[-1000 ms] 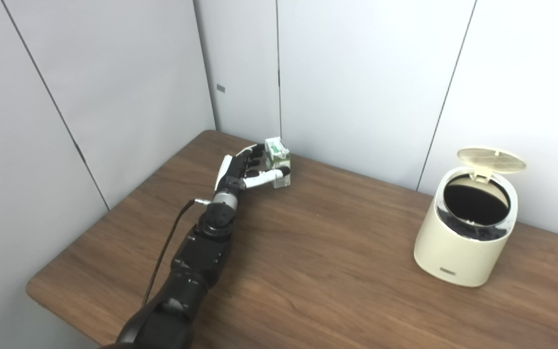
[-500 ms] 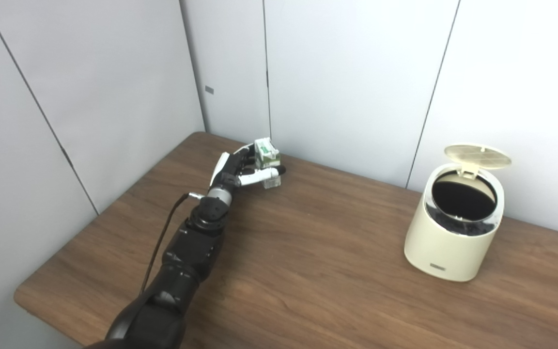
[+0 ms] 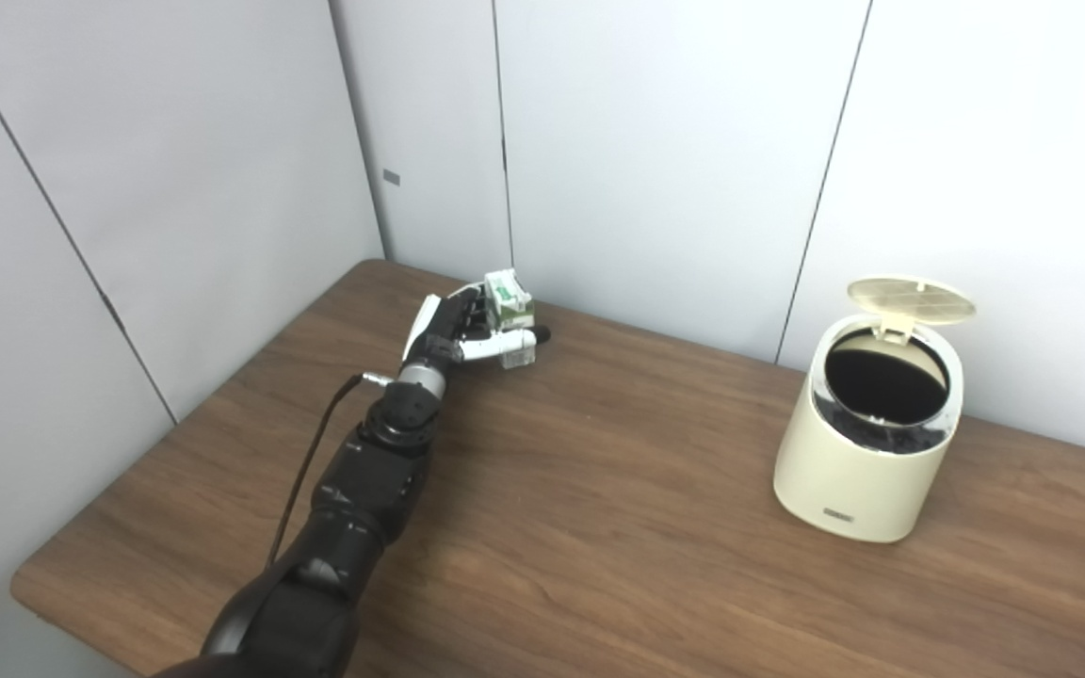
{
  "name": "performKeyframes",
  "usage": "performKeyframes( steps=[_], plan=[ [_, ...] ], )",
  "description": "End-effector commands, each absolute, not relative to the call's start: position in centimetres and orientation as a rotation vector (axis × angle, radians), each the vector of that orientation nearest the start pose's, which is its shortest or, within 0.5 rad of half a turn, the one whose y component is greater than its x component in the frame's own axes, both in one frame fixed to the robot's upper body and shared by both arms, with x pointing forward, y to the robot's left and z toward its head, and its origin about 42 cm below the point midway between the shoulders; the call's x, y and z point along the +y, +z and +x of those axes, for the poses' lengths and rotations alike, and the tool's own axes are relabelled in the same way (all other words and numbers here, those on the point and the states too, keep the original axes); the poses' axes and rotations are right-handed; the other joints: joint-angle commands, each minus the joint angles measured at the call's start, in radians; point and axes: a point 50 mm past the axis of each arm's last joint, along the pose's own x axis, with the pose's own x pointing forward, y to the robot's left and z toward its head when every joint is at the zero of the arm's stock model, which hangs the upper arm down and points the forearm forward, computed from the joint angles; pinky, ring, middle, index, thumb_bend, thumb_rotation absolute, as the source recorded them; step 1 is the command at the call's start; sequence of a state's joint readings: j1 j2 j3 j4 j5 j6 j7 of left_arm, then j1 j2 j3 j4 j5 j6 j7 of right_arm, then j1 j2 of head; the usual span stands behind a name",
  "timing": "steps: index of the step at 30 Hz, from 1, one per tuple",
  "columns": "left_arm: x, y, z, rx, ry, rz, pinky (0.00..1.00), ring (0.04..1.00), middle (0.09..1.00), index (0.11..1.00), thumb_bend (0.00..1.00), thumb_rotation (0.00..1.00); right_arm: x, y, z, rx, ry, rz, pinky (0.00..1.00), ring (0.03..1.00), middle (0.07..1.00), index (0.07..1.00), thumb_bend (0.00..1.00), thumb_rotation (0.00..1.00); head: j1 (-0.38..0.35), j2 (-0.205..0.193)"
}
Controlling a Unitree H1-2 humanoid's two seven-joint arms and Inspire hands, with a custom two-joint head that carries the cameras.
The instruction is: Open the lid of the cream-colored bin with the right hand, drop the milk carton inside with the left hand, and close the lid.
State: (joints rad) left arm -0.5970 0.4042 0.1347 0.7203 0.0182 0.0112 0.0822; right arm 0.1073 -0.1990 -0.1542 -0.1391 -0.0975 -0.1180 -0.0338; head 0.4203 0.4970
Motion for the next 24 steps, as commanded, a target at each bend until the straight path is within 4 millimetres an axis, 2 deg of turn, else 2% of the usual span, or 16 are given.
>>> performKeyframes(
  steps=[1, 3, 4, 5, 7, 8, 9, 10, 14, 19, 21, 24],
  plan=[
    [37.0, 17.6, 47.4, 0.044, 0.295, 0.269, 0.73, 0.754, 0.754, 0.772, 0.97, 0.18, -31.8, 14.5, 24.7, -0.223, -0.183, -0.328, 0.38, 0.539, 0.596, 0.491, 0.50, 0.18, -0.001, 0.001],
    [36.6, 17.4, 47.6, 0.017, 0.391, 0.214, 0.58, 0.617, 0.629, 0.630, 0.92, 0.05, -31.8, 14.4, 24.8, -0.220, -0.180, -0.322, 0.39, 0.544, 0.598, 0.492, 0.50, 0.18, -0.001, 0.001],
    [36.3, 17.3, 47.7, 0.010, 0.438, 0.189, 0.53, 0.575, 0.582, 0.561, 0.73, 0.05, -31.8, 14.4, 24.8, -0.219, -0.177, -0.324, 0.39, 0.546, 0.600, 0.492, 0.50, 0.18, -0.001, 0.002],
    [36.1, 17.2, 47.8, 0.004, 0.471, 0.175, 0.50, 0.539, 0.530, 0.529, 0.63, 0.03, -31.8, 14.4, 24.8, -0.221, -0.176, -0.327, 0.39, 0.548, 0.603, 0.492, 0.50, 0.18, -0.001, 0.002],
    [35.9, 16.9, 47.9, -0.003, 0.516, 0.166, 0.48, 0.524, 0.506, 0.491, 0.54, 0.00, -31.8, 14.3, 24.8, -0.222, -0.174, -0.326, 0.40, 0.551, 0.606, 0.492, 0.50, 0.18, -0.004, 0.003],
    [35.8, 16.8, 47.9, -0.005, 0.528, 0.170, 0.51, 0.548, 0.526, 0.474, 0.53, 0.00, -31.8, 14.3, 24.8, -0.222, -0.175, -0.326, 0.40, 0.555, 0.608, 0.533, 0.63, 0.44, -0.008, 0.004],
    [35.8, 16.7, 47.8, -0.007, 0.535, 0.173, 0.52, 0.562, 0.541, 0.461, 0.52, 0.00, -31.7, 14.4, 24.7, -0.220, -0.175, -0.325, 0.40, 0.557, 0.609, 0.558, 0.71, 0.60, -0.008, 0.004],
    [35.8, 16.6, 47.7, -0.014, 0.536, 0.179, 0.51, 0.547, 0.545, 0.454, 0.52, 0.00, -31.6, 14.4, 24.7, -0.219, -0.174, -0.324, 0.40, 0.559, 0.611, 0.567, 0.72, 0.65, -0.008, 0.005],
    [35.9, 16.3, 47.5, -0.020, 0.529, 0.196, 0.43, 0.447, 0.528, 0.450, 0.52, 0.00, -31.4, 14.5, 24.6, -0.224, -0.168, -0.310, 0.41, 0.567, 0.616, 0.580, 0.72, 0.68, -0.006, 0.005],
    [36.2, 16.4, 47.4, -0.026, 0.521, 0.209, 0.46, 0.453, 0.523, 0.449, 0.52, 0.00, -31.3, 14.5, 24.7, -0.222, -0.166, -0.312, 0.42, 0.571, 0.620, 0.585, 0.70, 0.68, -0.004, 0.003],
    [36.3, 16.5, 47.4, -0.028, 0.519, 0.203, 0.44, 0.447, 0.522, 0.454, 0.52, 0.00, -31.2, 14.5, 24.8, -0.220, -0.163, -0.321, 0.42, 0.576, 0.624, 0.589, 0.69, 0.68, -0.005, 0.002],
    [36.1, 16.6, 47.4, -0.032, 0.521, 0.194, 0.47, 0.484, 0.538, 0.451, 0.52, 0.00, -31.0, 14.6, 24.9, -0.221, -0.162, -0.325, 0.42, 0.577, 0.626, 0.592, 0.67, 0.69, -0.001, -0.001]
  ],
)
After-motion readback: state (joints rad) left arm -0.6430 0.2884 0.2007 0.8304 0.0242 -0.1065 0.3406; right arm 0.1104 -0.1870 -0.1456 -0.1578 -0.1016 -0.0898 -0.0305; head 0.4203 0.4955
